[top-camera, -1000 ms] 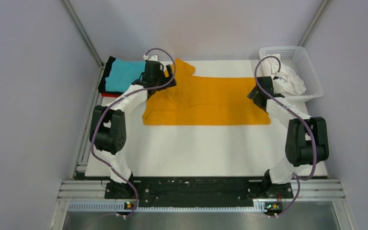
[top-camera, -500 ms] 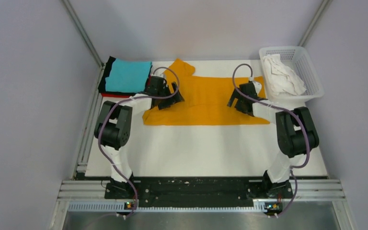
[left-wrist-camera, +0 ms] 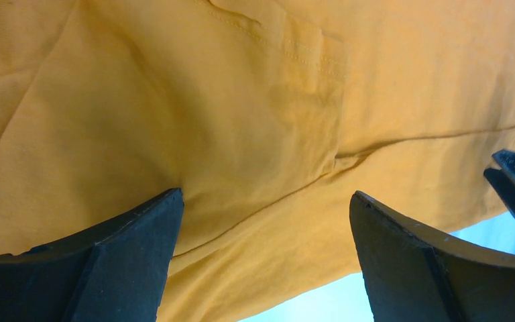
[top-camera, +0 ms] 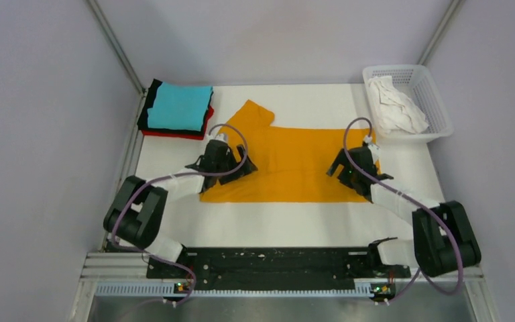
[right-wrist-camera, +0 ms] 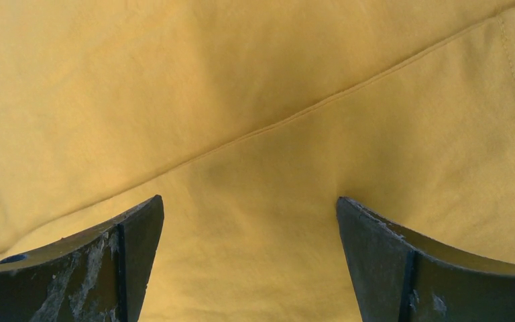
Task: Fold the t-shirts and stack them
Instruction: Fold the flattened tshirt in 1/3 of the way
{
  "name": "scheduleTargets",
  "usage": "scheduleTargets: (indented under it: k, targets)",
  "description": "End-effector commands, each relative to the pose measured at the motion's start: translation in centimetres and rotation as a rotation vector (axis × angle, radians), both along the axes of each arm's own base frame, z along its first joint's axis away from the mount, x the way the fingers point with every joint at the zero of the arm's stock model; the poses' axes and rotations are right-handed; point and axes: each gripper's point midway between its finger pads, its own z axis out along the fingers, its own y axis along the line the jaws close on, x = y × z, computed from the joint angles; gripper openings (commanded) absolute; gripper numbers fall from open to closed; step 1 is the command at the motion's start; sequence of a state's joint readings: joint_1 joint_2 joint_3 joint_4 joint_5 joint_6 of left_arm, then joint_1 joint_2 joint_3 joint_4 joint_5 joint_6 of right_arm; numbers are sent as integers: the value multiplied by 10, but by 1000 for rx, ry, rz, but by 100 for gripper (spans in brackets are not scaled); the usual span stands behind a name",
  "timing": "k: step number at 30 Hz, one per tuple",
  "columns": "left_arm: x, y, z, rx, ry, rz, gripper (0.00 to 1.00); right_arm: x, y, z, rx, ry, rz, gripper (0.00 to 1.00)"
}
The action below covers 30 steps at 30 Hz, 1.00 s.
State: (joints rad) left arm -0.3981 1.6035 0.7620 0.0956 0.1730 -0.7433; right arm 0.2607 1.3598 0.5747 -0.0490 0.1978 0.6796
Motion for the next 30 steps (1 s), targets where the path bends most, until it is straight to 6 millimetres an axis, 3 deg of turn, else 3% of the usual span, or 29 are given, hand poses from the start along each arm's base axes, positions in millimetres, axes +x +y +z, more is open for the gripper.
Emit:
scheduleTargets:
  k: [1, 7, 11, 15, 20, 30]
  targets:
    - [-80, 17, -36, 110, 167, 67, 99, -89, 7, -36, 109, 228, -39, 99]
    - [-129, 31, -38, 200, 195, 124, 99, -141, -4, -26, 152, 242, -142, 99]
    - [-151, 35, -34, 175, 190, 134, 99, -154, -8, -16, 181, 215, -166, 99]
    - [-159, 32, -24, 134, 177, 111, 99, -161, -8, -7, 202, 199, -169, 99]
    - [-170, 27, -19, 122, 180, 86, 99, -155, -8, 6, 199, 150, -141, 99]
    - [-185, 39, -30, 147, 222, 94, 99, -107, -16, 75, 177, -142, -143, 99]
